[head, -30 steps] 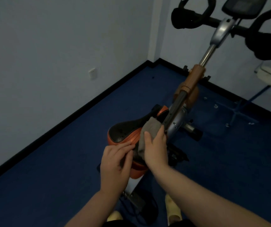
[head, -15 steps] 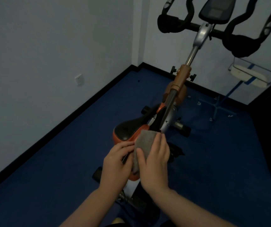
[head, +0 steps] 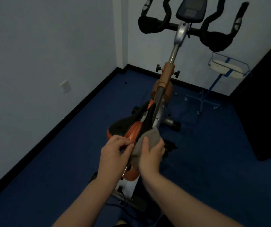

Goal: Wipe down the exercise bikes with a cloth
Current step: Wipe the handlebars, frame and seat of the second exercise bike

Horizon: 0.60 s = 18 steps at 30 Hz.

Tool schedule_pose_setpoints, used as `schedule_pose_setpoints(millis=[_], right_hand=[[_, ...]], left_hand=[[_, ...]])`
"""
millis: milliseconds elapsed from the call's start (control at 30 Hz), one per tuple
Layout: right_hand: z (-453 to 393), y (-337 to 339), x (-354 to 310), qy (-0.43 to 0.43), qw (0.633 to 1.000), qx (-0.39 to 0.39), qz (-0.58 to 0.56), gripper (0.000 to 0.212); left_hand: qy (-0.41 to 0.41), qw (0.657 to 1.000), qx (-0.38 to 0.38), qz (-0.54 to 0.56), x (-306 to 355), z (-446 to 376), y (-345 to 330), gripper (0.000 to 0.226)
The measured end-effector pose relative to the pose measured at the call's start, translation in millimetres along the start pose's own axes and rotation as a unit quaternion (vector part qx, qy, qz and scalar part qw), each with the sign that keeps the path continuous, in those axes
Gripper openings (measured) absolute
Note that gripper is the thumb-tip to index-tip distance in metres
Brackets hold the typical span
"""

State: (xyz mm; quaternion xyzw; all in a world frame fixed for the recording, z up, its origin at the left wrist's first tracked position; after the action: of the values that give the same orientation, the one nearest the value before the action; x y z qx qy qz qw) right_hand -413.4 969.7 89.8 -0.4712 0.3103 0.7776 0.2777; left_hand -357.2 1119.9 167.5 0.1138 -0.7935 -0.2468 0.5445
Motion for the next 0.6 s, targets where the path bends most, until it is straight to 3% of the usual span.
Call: schedule_pose_setpoints(millis=[100,167,267,333,400,500,600], right_hand=[[-38,-2,3,-0.156,0.987,-0.009,-0.034,0.042],[-38,-4,7,-0.196,0.978,-0.038,-0.065,0.042],[-4,-3,13,-0.139,0.989,0.006,-0.048,0.05],[18,-5,12,-0.103,0.994,0.016,-0.007,0.063],[8,-1,-1,-0.066,0.996,0.012,0.064,0.065],[-35,-11,-28,-0.022,0.982,-0.081,0.17,0.054],[-60,-27,-45,-0.037,0.96,-0.146,0.237,0.059]], left_hand=[[0.003,1.0,0.002,-0.006,0,-1,0,0.013],[0.006,1.0,0.014,-0.002,1,1,0,0.015],[0.012,1.0,0.021,0.008,-1,4,-1,0.022],[0.007,1.0,0.019,0.009,-1,3,0,0.023],[0.001,1.0,0.015,0.007,-2,1,0,0.019],[0.015,1.0,0.014,-0.004,-7,1,-2,0.01],[0.037,0.999,0.037,-0.01,-8,7,-5,0.007]])
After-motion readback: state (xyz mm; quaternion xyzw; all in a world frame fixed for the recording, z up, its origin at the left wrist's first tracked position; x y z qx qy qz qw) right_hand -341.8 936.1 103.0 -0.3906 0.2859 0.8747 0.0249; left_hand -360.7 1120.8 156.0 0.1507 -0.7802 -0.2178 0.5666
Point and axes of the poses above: each hand's wrist, its own z-axis away from the middle knuckle, its own y-axis out of the back of the hand, x = y × z, the point moved 10 cm from there along -z, towards the middle knuckle, and after that the axes turned 6 degrees about -y, right-handed, at the moved point
